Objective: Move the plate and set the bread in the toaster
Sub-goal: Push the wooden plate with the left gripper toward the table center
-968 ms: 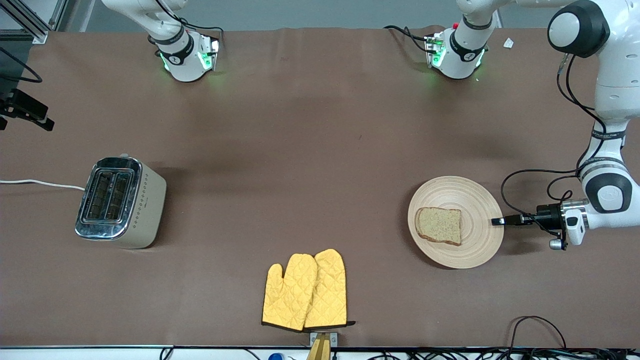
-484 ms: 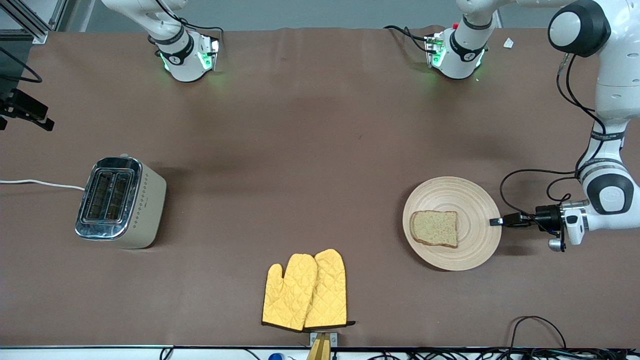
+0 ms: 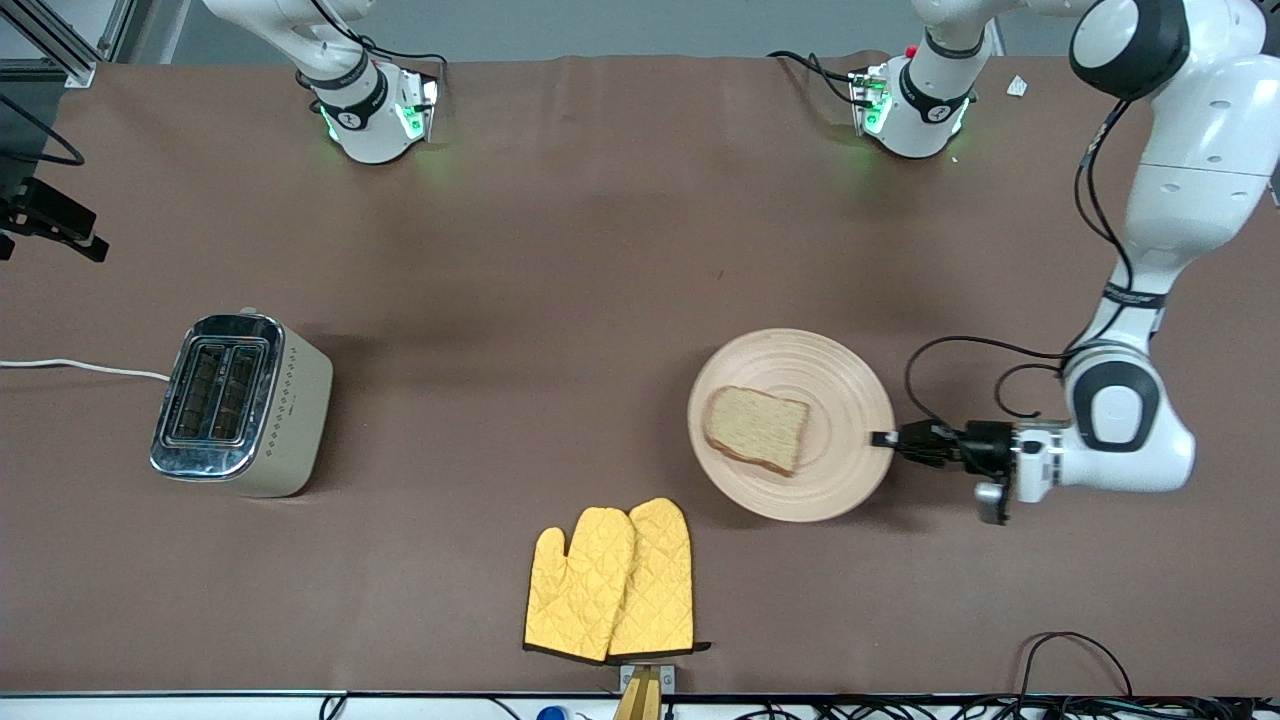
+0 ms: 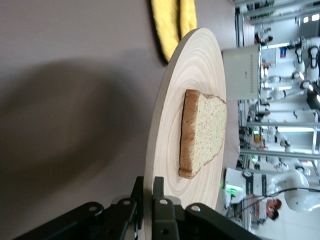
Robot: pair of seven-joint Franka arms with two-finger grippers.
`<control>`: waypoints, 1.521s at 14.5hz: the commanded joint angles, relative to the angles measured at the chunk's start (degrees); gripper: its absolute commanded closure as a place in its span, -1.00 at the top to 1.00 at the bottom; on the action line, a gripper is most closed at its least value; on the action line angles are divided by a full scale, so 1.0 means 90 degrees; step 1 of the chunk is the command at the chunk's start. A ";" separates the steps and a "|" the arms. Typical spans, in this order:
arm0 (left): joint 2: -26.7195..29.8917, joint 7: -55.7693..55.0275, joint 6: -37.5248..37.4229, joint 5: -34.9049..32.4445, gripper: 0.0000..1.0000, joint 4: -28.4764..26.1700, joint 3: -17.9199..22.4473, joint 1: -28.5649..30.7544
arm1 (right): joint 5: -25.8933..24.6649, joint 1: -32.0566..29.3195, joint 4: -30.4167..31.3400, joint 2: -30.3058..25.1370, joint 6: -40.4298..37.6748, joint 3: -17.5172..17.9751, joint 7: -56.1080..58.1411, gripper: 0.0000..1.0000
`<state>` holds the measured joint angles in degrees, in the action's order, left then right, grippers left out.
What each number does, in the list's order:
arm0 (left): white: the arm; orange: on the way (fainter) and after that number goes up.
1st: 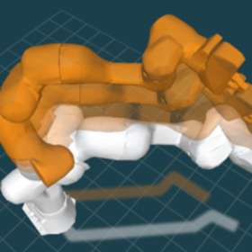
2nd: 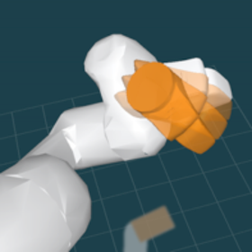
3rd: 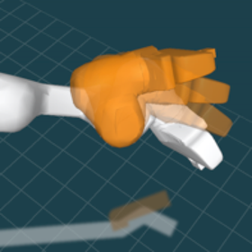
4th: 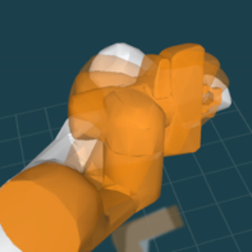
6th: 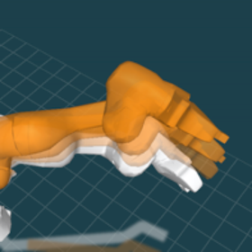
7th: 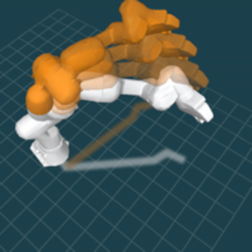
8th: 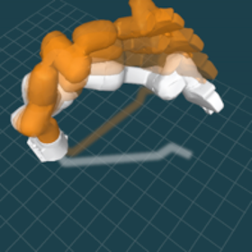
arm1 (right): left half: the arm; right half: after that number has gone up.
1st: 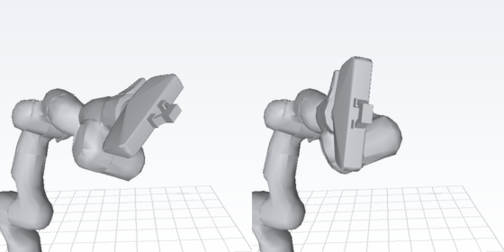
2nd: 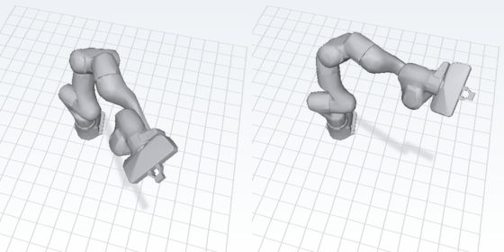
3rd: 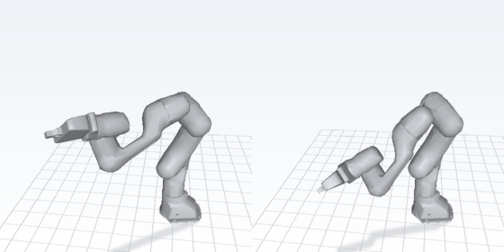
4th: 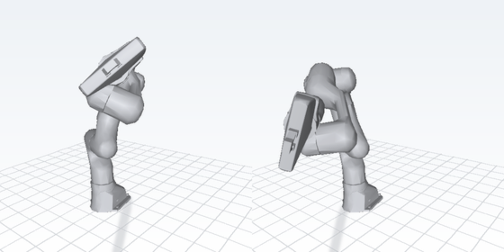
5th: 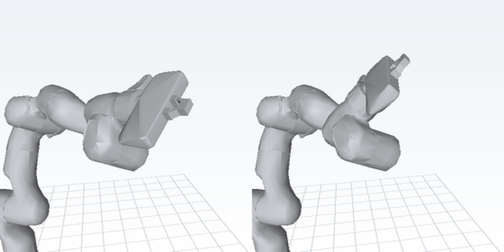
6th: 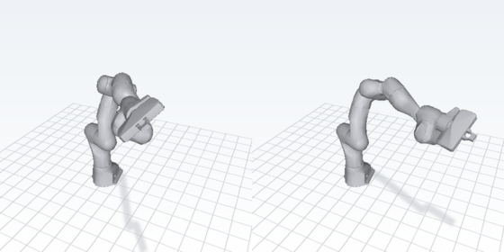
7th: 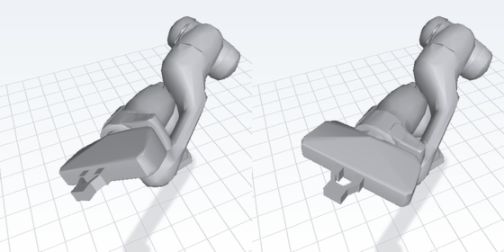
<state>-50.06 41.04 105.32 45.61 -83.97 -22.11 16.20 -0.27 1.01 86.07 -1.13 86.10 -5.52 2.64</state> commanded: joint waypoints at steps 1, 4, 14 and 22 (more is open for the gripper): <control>0.0025 -0.0175 0.0054 0.0195 -1.00 0.0053 -0.0130 -0.0490 | -0.0018 -0.0043 0.0046 -0.0060 -0.0006 0.0037 -0.0029 1.00; -0.0004 -0.0175 0.0678 0.0469 -1.00 -0.0005 -0.0141 -0.1232 | -0.0018 -0.0043 0.0046 -0.0060 -0.0006 0.0037 -0.0029 1.00; -0.0384 -0.0175 0.1686 0.1661 -0.99 -0.0162 -0.0141 -0.2552 | 0.0030 -0.0112 0.0036 0.0057 0.0218 0.0037 0.0049 1.00; -0.0756 -0.0136 0.2243 0.2032 -0.96 -0.0162 -0.0121 -0.2855 | 0.0001 -0.0102 0.0036 0.0135 0.0258 0.0037 0.0088 1.00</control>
<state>-57.23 39.39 126.06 62.08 -85.84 -22.89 -9.71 -0.27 0.75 86.14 0.07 88.18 -5.63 2.72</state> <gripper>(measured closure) 0.907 0.000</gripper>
